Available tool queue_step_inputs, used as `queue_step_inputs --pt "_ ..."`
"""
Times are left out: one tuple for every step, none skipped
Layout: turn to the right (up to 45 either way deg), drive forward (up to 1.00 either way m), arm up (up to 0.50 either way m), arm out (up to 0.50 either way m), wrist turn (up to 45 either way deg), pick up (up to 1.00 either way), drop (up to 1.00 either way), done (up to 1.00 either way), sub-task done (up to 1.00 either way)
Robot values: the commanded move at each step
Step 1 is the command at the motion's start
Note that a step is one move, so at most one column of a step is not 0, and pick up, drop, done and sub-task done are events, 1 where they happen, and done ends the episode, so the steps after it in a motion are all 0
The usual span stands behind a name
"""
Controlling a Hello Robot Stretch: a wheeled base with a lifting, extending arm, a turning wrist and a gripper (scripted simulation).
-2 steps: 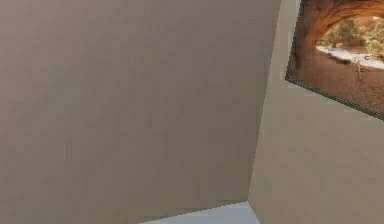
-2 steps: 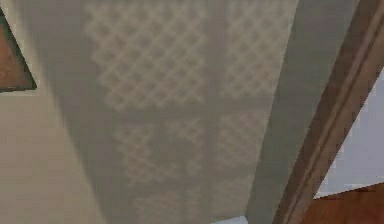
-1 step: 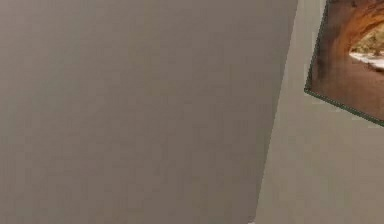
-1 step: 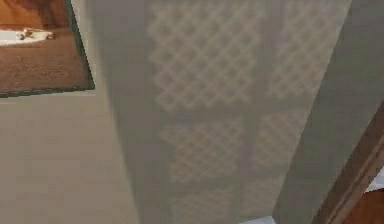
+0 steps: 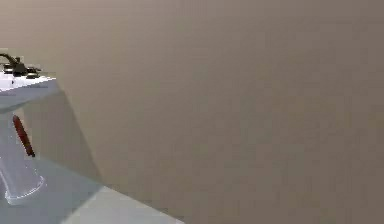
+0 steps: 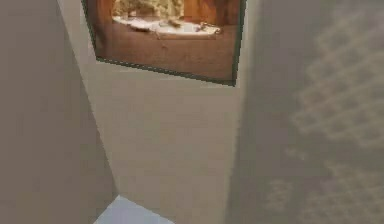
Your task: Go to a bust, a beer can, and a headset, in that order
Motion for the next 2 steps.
queue_step_inputs --pt "0.0 0.65 0.0 0.0 0.0 0.0 0.0 0.0 0.0" --pt "-45.0 0.0 0.0 0.0 0.0 0.0 0.0 0.0 0.0"
